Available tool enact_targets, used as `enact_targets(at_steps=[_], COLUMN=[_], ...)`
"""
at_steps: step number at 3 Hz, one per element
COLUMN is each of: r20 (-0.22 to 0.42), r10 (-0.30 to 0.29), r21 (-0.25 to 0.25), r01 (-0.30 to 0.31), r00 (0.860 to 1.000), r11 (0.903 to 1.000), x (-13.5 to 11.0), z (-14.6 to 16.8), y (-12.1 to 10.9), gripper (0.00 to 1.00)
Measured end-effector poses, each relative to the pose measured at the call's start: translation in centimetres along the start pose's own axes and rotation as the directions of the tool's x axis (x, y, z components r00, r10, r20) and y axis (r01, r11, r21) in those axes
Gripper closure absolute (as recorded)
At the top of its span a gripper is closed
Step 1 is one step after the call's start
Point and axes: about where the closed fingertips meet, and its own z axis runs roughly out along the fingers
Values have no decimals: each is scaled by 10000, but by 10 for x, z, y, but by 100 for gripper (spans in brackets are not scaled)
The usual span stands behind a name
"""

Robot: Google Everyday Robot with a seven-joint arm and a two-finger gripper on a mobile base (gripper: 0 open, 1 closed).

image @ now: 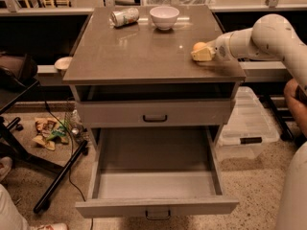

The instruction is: Place orange into middle drawer

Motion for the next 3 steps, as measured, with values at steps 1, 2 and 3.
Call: enact_targets(at_steps=[1, 2, 3], r20=[1, 440, 825], r10=[-1, -315, -680], r21=[0, -73, -192], r01=[1, 318, 698], r00=[10000, 9985, 9943], r11=[10000, 9995, 9974], x=[0, -13, -22], z=[0, -42, -96], y=[0, 18, 46], gripper=[79, 99, 100])
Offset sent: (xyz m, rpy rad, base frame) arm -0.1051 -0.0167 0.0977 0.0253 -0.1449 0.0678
